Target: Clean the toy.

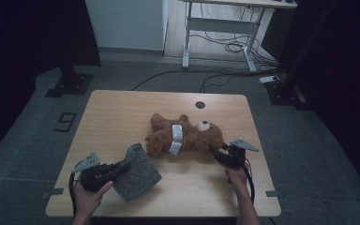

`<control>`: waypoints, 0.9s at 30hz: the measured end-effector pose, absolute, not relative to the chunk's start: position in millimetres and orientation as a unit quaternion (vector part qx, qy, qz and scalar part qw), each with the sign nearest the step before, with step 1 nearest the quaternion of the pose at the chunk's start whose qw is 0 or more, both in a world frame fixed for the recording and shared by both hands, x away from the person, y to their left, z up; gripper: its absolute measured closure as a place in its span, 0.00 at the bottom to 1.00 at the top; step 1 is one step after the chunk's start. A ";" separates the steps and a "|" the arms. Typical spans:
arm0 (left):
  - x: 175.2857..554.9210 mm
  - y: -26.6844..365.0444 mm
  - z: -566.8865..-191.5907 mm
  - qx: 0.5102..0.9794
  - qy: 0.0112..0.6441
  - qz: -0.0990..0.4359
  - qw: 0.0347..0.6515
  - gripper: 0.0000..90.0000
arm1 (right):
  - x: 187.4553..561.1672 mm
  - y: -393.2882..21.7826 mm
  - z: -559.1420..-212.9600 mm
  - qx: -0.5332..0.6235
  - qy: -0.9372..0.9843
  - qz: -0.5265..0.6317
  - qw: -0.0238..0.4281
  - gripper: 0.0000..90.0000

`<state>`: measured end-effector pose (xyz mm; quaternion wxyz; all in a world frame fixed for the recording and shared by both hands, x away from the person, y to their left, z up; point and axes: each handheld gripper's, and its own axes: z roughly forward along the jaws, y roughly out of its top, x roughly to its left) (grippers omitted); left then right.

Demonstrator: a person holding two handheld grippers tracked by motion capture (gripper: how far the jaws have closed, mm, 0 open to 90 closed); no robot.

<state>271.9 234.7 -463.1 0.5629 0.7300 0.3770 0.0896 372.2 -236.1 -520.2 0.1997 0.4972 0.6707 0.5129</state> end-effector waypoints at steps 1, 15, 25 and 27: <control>272.9 234.6 -462.3 0.729 0.378 0.088 0.563 0.85 | 373.0 -237.6 -520.8 0.497 0.670 0.517 0.193 0.59; 287.0 199.9 -432.3 0.730 0.361 0.117 0.568 0.85 | 366.6 -245.0 -531.0 0.468 0.686 0.532 0.165 0.76; 337.3 149.7 -418.5 0.779 0.333 0.120 0.518 0.85 | 366.8 -245.9 -530.9 0.458 0.693 0.530 0.171 0.76; 363.2 134.4 -423.1 0.789 0.336 0.099 0.505 0.85 | 366.7 -245.8 -531.3 0.458 0.694 0.528 0.171 0.76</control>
